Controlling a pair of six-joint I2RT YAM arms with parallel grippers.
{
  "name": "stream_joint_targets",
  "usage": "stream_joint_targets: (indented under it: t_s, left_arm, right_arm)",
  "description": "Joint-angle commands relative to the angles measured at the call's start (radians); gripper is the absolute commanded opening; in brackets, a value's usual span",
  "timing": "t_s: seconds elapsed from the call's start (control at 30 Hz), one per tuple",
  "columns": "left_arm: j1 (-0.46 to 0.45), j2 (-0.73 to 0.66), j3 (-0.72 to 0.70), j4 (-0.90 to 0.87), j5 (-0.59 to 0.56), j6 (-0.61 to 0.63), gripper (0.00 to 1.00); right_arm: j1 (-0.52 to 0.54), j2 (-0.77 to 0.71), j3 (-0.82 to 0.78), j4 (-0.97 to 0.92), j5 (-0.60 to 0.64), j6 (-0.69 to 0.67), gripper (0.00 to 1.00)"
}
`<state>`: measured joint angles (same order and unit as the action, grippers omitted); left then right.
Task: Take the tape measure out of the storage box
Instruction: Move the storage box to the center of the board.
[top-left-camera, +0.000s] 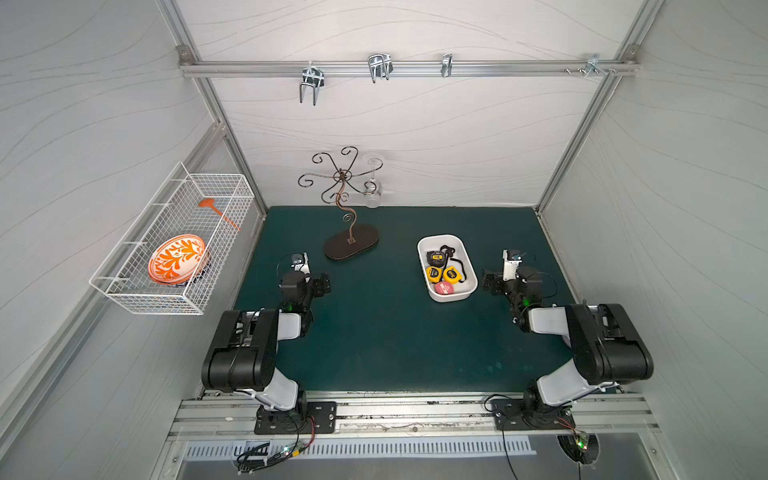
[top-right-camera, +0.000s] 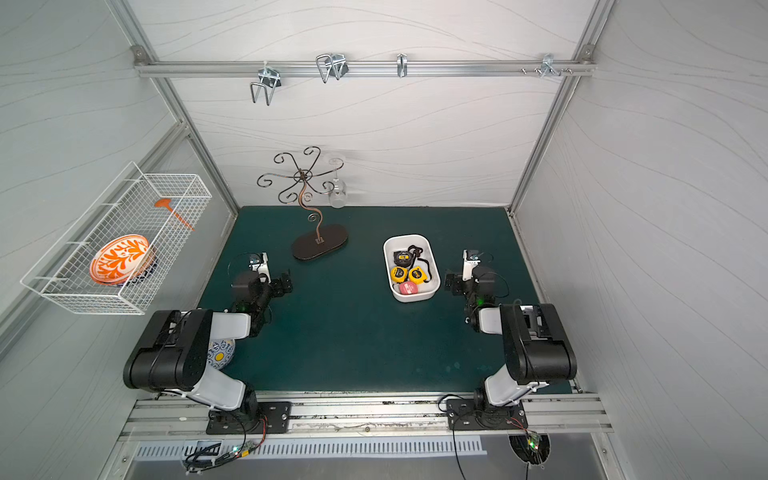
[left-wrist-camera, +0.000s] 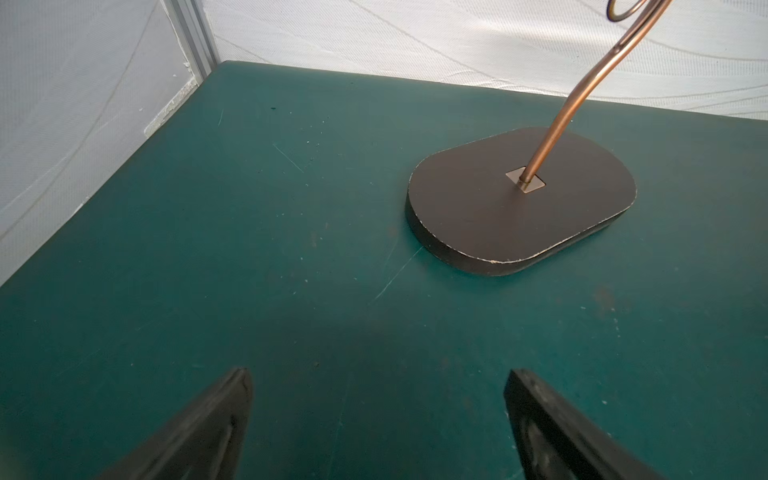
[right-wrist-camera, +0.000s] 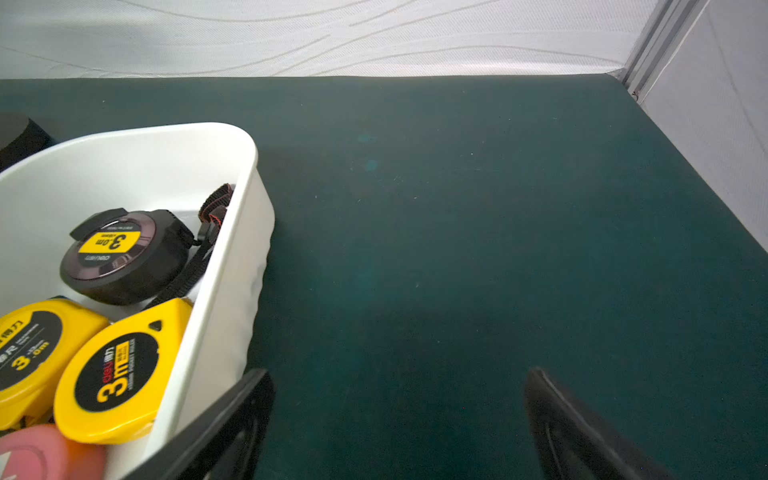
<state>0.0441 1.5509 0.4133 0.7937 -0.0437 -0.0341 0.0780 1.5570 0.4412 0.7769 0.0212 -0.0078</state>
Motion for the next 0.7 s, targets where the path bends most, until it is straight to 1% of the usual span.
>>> stream_joint_targets:
  t_s: [0.0,0.67]
  left_arm:
    - [0.003,-0.002,0.015,0.027,0.011,-0.004,1.0]
    - [-0.006,-0.003,0.018,0.02,-0.005,0.002,0.99]
  right_arm:
    - [0.003,0.012,0.01,-0.006,-0.002,0.009,0.99]
    - [0.0,0.016,0.017,-0.014,-0.008,0.01,0.99]
